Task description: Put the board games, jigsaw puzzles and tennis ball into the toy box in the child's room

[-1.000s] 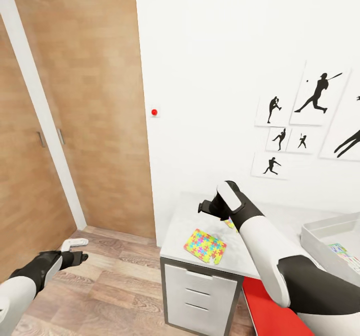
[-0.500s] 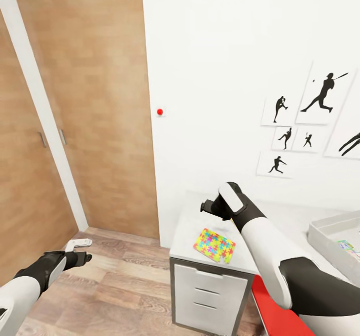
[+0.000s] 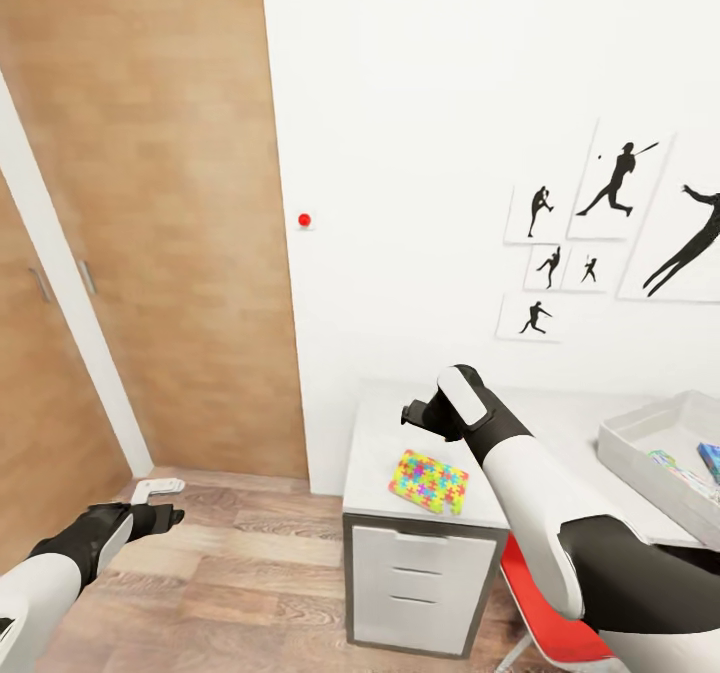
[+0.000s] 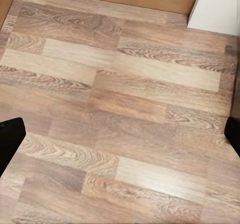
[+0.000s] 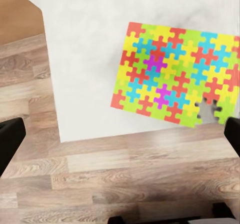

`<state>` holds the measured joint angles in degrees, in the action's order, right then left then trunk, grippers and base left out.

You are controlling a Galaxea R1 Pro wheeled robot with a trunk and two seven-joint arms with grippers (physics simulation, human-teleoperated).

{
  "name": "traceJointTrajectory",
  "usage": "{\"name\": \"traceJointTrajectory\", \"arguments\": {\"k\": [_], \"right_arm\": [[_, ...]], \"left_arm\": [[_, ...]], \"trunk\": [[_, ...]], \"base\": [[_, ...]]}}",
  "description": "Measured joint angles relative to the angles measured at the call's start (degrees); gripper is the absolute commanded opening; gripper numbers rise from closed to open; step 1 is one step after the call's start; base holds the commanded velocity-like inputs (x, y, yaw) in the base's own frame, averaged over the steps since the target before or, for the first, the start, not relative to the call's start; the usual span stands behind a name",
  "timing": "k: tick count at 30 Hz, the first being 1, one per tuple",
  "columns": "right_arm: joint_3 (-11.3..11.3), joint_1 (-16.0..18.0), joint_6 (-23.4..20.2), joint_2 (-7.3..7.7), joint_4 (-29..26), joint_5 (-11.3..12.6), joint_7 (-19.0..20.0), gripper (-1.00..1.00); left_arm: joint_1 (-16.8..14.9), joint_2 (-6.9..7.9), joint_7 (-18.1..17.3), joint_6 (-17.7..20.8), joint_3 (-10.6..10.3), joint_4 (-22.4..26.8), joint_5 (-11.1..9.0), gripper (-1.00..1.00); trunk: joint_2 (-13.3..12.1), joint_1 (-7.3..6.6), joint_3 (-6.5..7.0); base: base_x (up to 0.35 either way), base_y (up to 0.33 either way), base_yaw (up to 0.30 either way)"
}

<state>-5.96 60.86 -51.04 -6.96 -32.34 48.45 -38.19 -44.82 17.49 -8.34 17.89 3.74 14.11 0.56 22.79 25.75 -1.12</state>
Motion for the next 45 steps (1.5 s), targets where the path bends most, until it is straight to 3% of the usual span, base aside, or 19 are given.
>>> {"name": "traceJointTrajectory", "arguments": {"k": [33,45], "right_arm": [[-0.18,-0.03,1.20,0.08,0.07,-0.37,0.24,1.00],[-0.20,-0.10,2.10,0.08,0.21,-0.52,0.27,1.00]], "left_arm": [[0.02,-0.08,0.16,-0.82,-0.04,-0.07,-0.01,1.00],[0.02,-0.08,4.10,-0.63,0.01,-0.08,-0.02,1.00]], "trunk": [[-0.02,0.00,-2.66],[-0.01,0.00,-3.76]], "base": [[0.076,0.008,-0.144],[0.002,0.124,-0.076]]}}
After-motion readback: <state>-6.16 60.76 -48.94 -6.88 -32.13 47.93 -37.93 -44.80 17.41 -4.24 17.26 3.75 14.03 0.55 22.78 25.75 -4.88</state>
